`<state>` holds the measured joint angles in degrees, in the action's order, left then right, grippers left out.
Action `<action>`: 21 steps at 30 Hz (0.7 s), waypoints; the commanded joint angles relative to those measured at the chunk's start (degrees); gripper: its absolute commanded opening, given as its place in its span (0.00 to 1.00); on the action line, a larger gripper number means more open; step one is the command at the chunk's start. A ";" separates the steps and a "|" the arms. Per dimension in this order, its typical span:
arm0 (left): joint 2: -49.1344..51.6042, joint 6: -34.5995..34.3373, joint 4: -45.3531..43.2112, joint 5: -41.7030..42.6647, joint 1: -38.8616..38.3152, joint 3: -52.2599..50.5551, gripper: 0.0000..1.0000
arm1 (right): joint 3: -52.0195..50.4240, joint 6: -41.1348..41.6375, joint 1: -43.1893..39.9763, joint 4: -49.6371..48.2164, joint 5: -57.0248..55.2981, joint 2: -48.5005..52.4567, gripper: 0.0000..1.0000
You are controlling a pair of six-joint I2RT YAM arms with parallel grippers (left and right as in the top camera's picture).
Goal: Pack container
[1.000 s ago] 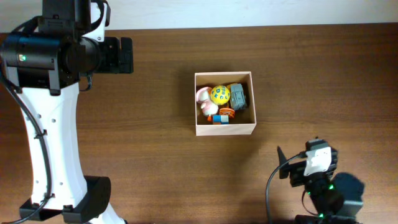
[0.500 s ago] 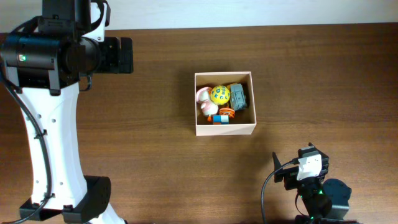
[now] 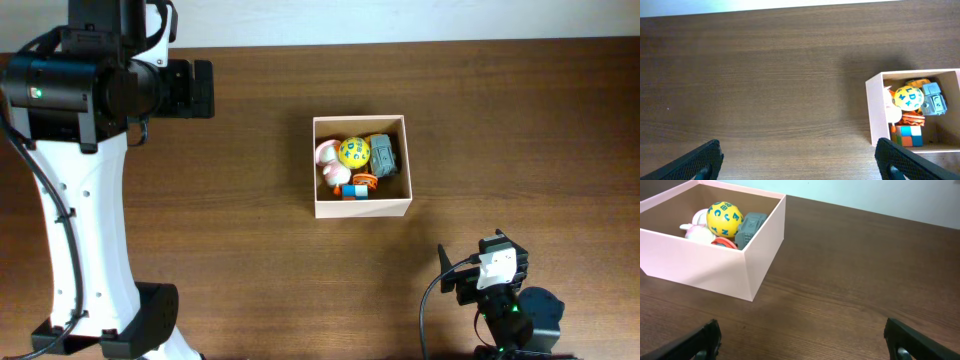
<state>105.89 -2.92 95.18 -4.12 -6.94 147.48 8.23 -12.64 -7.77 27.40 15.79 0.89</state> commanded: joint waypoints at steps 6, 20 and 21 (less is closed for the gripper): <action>0.26 -0.74 0.11 -0.22 0.24 -0.07 0.99 | -0.46 -0.44 0.35 -0.17 0.50 -0.70 0.99; -1.60 0.15 -3.19 -3.50 0.24 -0.63 0.99 | -0.46 -0.44 0.37 -0.17 0.50 -0.70 0.99; -2.60 0.15 -5.44 -3.72 0.24 -1.81 0.99 | -0.46 -0.44 0.37 -0.17 0.50 -0.70 0.99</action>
<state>105.78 -2.87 92.42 -5.43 -6.94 147.20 8.23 -12.67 -7.77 27.40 15.79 0.89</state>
